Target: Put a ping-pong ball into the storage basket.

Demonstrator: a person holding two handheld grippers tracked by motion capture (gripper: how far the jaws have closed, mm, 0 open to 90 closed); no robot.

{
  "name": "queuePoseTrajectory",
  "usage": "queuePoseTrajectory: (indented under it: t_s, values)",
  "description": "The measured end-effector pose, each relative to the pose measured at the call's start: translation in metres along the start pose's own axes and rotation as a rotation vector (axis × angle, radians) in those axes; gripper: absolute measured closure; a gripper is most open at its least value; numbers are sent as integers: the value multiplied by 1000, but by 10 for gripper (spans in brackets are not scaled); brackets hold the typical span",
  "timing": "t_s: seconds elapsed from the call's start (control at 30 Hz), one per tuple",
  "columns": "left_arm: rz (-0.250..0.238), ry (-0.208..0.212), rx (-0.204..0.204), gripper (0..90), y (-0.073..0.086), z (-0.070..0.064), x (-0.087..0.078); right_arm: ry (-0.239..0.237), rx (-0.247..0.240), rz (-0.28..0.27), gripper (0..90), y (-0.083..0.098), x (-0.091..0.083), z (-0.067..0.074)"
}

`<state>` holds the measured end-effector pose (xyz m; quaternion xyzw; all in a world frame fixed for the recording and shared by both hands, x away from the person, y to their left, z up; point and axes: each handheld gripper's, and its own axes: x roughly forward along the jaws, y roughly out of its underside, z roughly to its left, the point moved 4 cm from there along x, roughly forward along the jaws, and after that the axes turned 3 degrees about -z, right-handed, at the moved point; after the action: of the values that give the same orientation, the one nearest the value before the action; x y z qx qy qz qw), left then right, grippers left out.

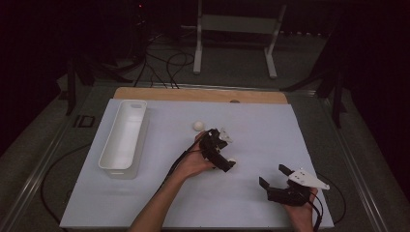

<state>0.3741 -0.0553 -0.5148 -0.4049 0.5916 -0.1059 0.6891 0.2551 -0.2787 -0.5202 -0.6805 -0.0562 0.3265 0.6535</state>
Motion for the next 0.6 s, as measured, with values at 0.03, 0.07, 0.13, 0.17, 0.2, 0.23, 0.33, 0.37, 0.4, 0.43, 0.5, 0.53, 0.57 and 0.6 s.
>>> queuePoseTrajectory:
  t_s: [0.03,0.07,0.13,0.17,0.2,0.23,0.33,0.37,0.4,0.43,0.5,0.53,0.57,0.6]
  values:
    - [8,2,2,1,0,0,1,0,-1,0,76,0,0,0]
    - [11,4,0,1,1,-1,2,0,-1,0,76,0,0,0]
    - [18,12,-4,1,1,-1,4,0,-2,0,76,0,0,0]
    - [21,17,-4,1,1,-2,5,0,-2,1,76,0,0,0]
    - [24,21,-6,1,1,-3,6,0,-2,1,76,0,0,0]
    - [29,22,-2,1,1,-3,8,0,-2,1,76,0,0,0]
    - [38,29,-3,10,1,-5,11,0,-2,2,76,0,0,0]
    - [41,34,-4,11,1,-6,11,0,-2,2,76,0,0,0]
    - [45,40,-4,13,1,-6,12,0,-2,2,76,0,0,0]
    - [47,46,-5,19,1,-7,13,0,-2,1,76,0,0,0]
    - [56,46,-5,22,2,-7,15,1,-2,2,76,0,0,0]
    - [63,48,-6,26,2,-7,15,1,0,2,76,0,0,0]
    - [63,52,-11,30,2,-8,16,0,0,2,76,0,0,0]
    - [65,50,-13,31,2,-8,17,0,-1,2,76,0,0,0]
